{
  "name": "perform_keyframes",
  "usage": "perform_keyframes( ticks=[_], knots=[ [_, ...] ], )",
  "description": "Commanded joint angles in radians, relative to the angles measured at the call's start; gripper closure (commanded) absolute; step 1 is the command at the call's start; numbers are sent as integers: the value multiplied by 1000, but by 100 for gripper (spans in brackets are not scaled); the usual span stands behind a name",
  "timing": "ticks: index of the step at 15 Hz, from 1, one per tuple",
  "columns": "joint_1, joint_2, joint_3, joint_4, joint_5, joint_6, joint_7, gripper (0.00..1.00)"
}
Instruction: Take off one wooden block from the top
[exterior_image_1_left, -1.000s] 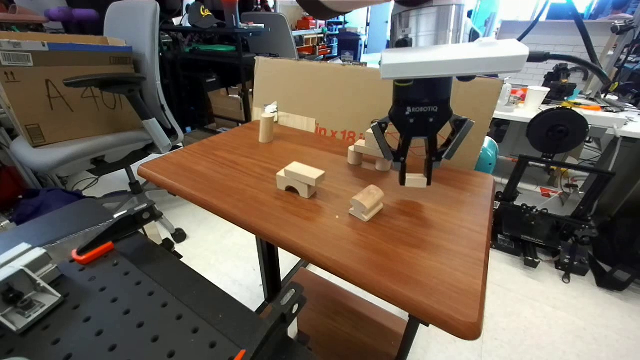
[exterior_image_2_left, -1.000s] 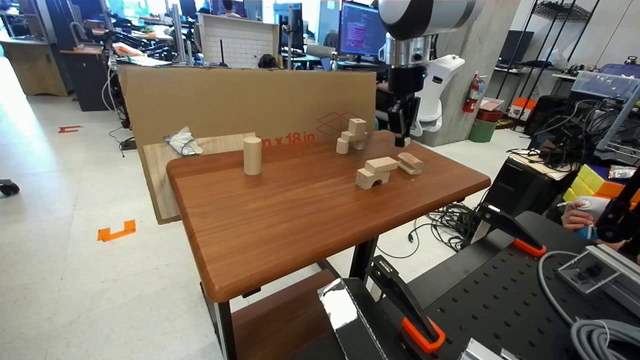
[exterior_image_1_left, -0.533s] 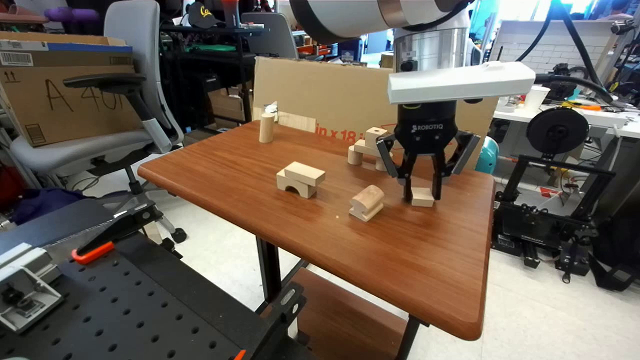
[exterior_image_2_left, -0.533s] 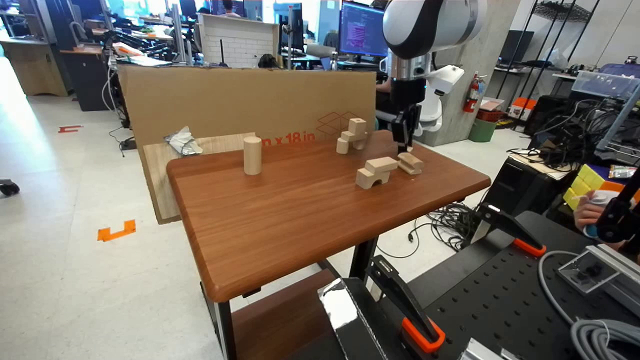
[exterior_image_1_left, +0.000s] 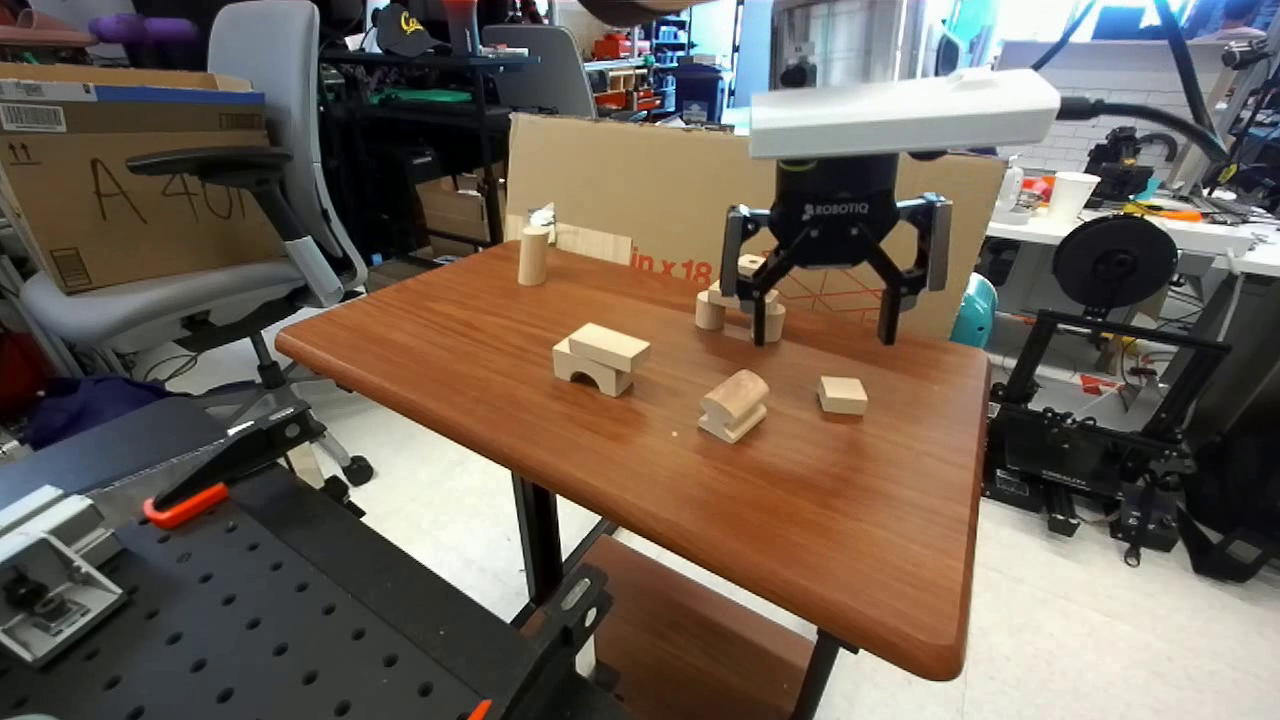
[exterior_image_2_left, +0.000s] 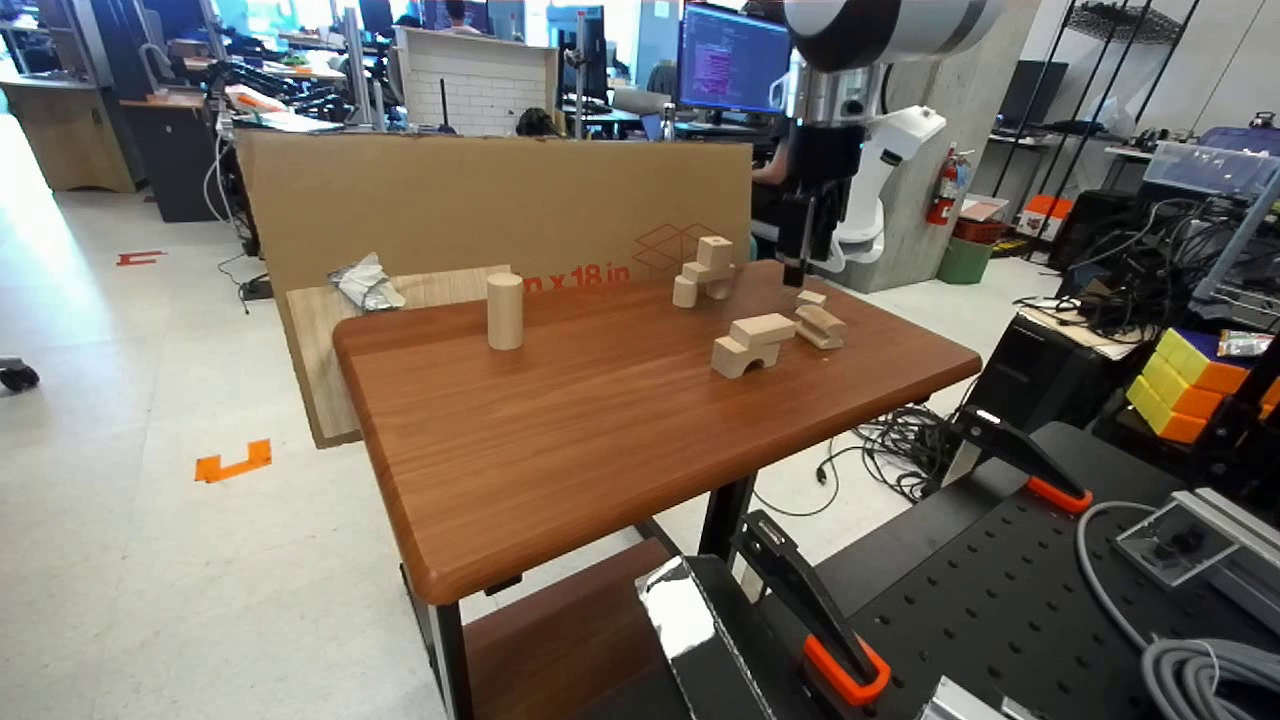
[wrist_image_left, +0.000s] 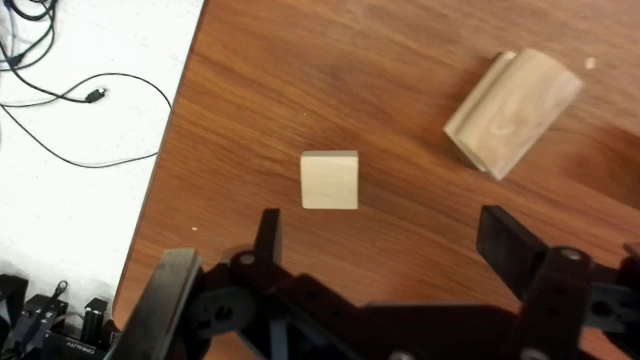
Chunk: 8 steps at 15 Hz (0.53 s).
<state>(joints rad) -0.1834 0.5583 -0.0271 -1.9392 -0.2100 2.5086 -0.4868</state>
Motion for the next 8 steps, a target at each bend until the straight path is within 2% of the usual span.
perform_keyframes(
  ticks=[1,3,4,8],
  knots=[
    [-22,-231,35,-203,103,-37,36,0],
    [7,-315,11,-244,147,-137,122,0],
    [31,-352,-10,-265,128,-183,190,0],
    [106,-404,-75,-416,-150,-188,491,0]
  ],
)
